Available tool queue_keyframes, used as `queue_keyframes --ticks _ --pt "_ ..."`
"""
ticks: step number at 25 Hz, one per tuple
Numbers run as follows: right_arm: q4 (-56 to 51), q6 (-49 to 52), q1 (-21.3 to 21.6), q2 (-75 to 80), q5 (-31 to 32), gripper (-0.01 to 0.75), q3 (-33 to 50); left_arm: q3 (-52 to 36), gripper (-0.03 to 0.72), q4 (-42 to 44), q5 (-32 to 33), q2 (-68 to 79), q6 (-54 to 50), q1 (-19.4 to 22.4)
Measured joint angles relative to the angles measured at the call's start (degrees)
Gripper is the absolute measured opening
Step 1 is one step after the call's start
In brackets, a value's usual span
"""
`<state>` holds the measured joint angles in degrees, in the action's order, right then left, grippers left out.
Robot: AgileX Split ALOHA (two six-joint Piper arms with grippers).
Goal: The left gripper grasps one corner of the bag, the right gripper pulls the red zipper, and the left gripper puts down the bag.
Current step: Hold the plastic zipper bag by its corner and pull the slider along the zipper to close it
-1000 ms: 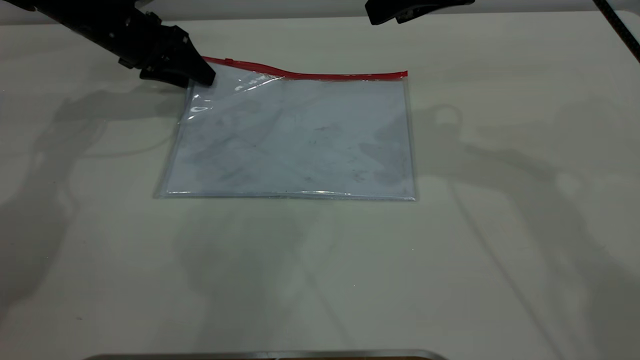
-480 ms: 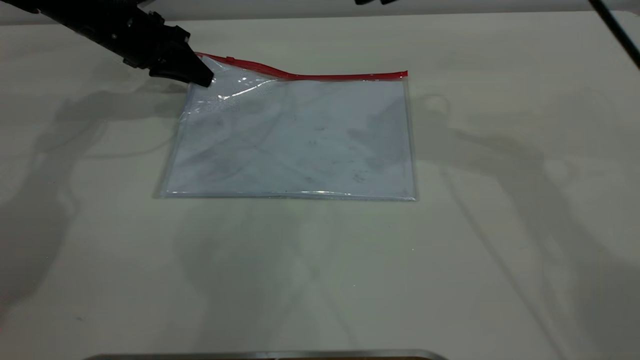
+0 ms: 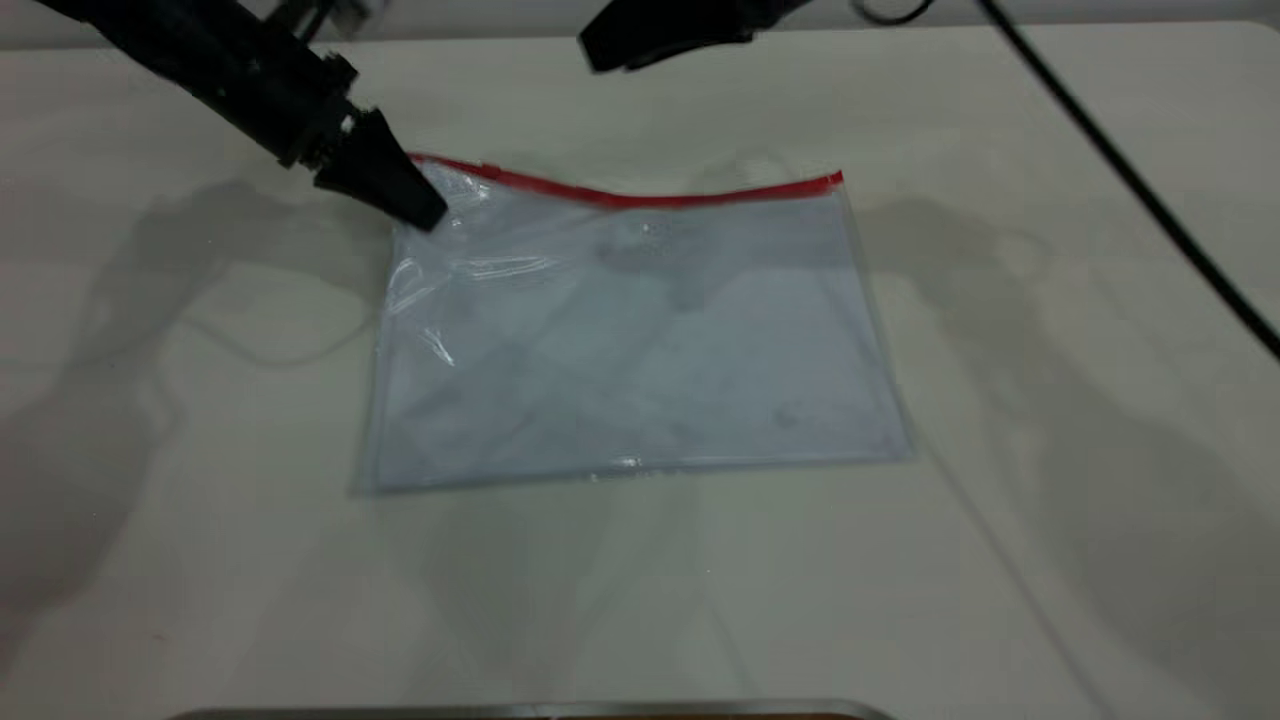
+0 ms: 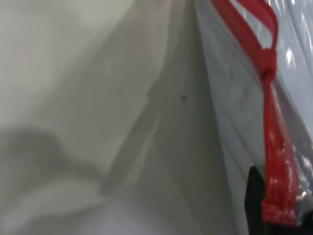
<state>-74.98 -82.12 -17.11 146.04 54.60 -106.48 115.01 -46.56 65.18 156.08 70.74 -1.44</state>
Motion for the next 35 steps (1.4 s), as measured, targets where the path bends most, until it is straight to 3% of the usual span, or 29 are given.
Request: queue_keyframes --ticks 5,14,35 --pt "0.04 0.41 -1.24 6.36 2.67 0.456 -7.83 0.17 0.053 4.46 0.67 -0.37 2.33 -2.35" --pt "-0.07 0.46 -3.66 12.61 3.13 0.456 -13.22 0.80 0.053 4.91 -0.20 -2.54 8.85 -4.49" --pt "2.20 2.38 -2.82 12.66 1.34 0.452 -15.01 0.80 0.053 5.25 -1.51 -4.74 13.17 -6.49"
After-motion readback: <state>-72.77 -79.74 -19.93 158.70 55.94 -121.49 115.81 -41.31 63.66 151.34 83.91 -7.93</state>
